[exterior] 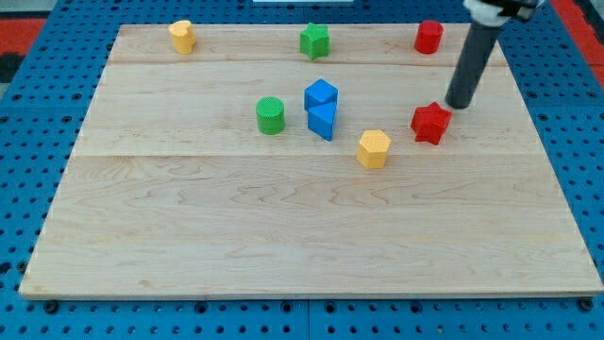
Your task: Move the red star horizontally to the left of the green circle
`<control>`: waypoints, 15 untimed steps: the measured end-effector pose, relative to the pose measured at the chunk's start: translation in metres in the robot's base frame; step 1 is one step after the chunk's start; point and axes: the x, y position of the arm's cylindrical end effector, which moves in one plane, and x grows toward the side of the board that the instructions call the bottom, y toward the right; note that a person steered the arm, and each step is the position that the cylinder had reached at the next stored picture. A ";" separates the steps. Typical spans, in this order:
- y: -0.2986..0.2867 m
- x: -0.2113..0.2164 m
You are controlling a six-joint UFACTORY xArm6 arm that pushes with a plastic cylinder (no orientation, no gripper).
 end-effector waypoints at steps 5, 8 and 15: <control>-0.206 0.131; -0.273 0.151; -0.387 0.105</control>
